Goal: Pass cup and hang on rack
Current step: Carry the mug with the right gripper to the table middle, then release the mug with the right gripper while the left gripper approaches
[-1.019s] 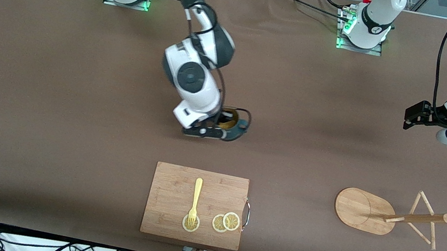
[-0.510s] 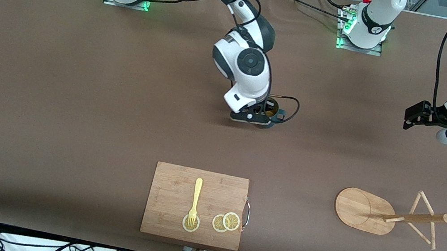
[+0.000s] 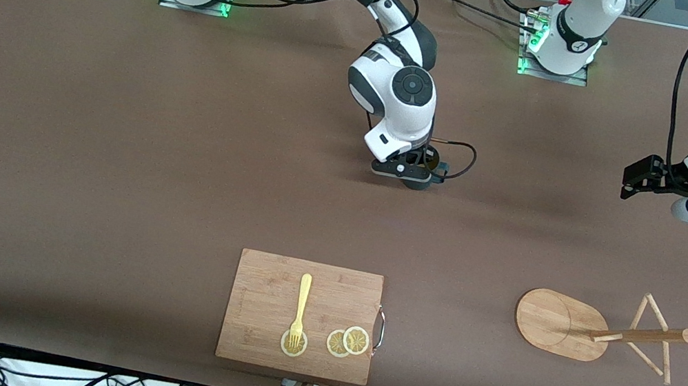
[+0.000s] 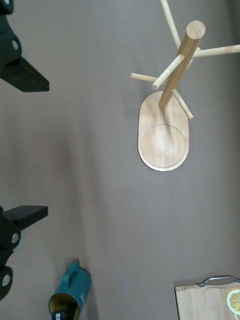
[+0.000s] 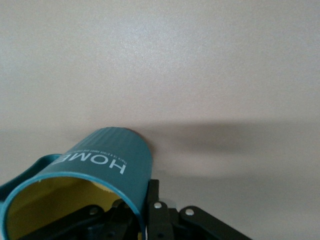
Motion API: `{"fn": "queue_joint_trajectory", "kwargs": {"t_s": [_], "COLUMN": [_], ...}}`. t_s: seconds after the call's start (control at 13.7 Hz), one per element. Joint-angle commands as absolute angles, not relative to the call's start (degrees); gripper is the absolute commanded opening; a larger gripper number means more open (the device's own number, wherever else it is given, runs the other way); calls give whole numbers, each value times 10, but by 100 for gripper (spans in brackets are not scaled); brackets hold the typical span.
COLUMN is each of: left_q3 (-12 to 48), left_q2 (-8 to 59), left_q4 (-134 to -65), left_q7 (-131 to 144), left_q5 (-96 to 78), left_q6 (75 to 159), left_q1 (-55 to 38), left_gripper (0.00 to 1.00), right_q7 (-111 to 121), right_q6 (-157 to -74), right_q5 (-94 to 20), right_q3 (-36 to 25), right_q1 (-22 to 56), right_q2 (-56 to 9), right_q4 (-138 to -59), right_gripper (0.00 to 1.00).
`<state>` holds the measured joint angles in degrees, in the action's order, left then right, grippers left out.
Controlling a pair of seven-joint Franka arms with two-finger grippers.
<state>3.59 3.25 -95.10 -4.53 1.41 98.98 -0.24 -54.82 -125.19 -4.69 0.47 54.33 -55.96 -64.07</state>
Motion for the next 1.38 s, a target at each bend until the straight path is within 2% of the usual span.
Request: {"fn": "queue_joint_trajectory", "kwargs": {"t_s": [0.0,0.07,0.15,0.22,0.29,0.44,0.8,1.02,1.16,1.31], "left_q3": [37,38,38,38,45,62,60,61,61,61], "left_q2": [40,40,40,39,37,35,33,46,57,75], "left_q4": [-934,-934,-934,-934,-934,-934,-926,-929,-930,-936], "left_q7": [-38,-38,-46,-50,-50,-49,-50,-63,-86,-168], "left_q5": [24,24,24,21,20,23,12,-78,-93,-95], "left_q6": [981,981,981,981,980,977,968,899,824,805], "left_q1": [-4,-4,-4,-4,-4,-4,-3,-10,-10,-18], "left_gripper": [100,100,100,100,100,100,100,100,100,100], "right_q7": [-558,-560,-560,-559,-557,-553,-549,-447,-382,-301], "right_q6": [-1240,-1233,-1217,-1194,-1173,-1135,-998,-996,-987,-972], "right_q5": [-39,-40,-42,-43,-43,-46,-46,-47,-54,-69], "right_q3": [-3,-3,-4,-5,-4,-2,-25,-43,-68,-110], "right_q1": [545,545,545,543,534,509,430,381,363,352], "right_q2": [-567,-562,-549,-538,-522,-480,-375,-278,-210,-140], "right_q4": [-620,-620,-620,-620,-620,-620,-634,-730,-793,-857], "right_gripper": [37,46,60,88,100,100,100,100,100,100]}}
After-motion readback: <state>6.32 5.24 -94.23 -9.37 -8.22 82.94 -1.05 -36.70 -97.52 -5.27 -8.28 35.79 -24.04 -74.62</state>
